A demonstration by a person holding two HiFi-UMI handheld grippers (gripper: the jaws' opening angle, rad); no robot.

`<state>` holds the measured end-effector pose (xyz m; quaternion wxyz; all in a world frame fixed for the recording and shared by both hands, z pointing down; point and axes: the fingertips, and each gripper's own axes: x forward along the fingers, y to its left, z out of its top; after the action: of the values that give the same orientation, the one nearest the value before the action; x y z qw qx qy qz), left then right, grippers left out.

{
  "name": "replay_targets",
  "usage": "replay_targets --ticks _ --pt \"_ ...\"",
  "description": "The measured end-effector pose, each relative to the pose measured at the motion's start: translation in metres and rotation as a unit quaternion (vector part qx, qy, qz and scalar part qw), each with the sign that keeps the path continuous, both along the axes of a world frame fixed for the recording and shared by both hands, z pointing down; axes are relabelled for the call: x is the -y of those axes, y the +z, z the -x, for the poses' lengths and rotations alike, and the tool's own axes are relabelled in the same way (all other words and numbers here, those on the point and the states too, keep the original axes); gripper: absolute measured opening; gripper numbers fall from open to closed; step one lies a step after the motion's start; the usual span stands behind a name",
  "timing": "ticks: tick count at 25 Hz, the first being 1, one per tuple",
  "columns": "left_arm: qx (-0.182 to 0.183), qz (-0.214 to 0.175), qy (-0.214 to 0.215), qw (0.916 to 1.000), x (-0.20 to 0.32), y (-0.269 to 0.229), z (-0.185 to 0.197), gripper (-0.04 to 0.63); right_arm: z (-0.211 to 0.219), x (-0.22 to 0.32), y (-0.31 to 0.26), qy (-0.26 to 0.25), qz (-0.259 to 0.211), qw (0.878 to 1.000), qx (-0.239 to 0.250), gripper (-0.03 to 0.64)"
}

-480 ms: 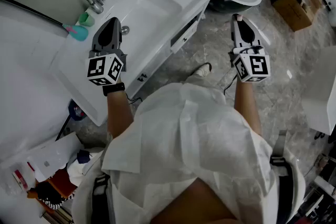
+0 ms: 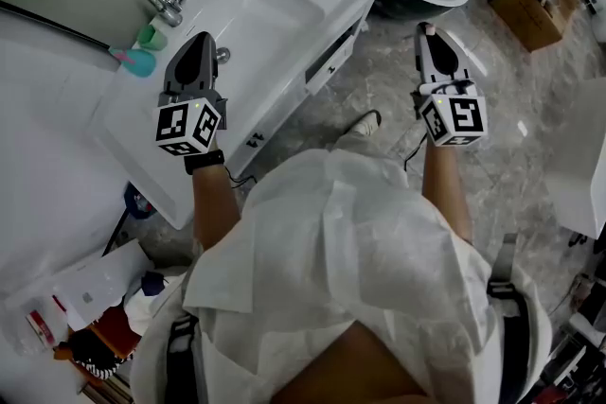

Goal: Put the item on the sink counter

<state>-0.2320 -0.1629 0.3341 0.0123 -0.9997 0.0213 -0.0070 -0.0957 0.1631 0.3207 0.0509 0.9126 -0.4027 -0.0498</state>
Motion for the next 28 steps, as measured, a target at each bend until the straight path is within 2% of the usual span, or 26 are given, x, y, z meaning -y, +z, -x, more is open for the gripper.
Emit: replay_targets --ticks 10,16,28 --pt "0.004 0.000 -0.004 1.0000 -0.007 0.005 -0.018 0.018 -0.020 -0.005 0.003 -0.011 -0.021 1.000 0.008 0.018" --pt "0.012 0.000 -0.007 0.9999 -0.016 0.008 -0.058 0.018 -0.064 -0.005 0.004 -0.025 -0.023 0.999 0.014 0.018" --pt "0.011 0.002 -0.044 0.9990 -0.057 -0.001 -0.159 0.018 -0.178 -0.033 -0.009 -0.069 -0.025 0.997 0.015 0.018"
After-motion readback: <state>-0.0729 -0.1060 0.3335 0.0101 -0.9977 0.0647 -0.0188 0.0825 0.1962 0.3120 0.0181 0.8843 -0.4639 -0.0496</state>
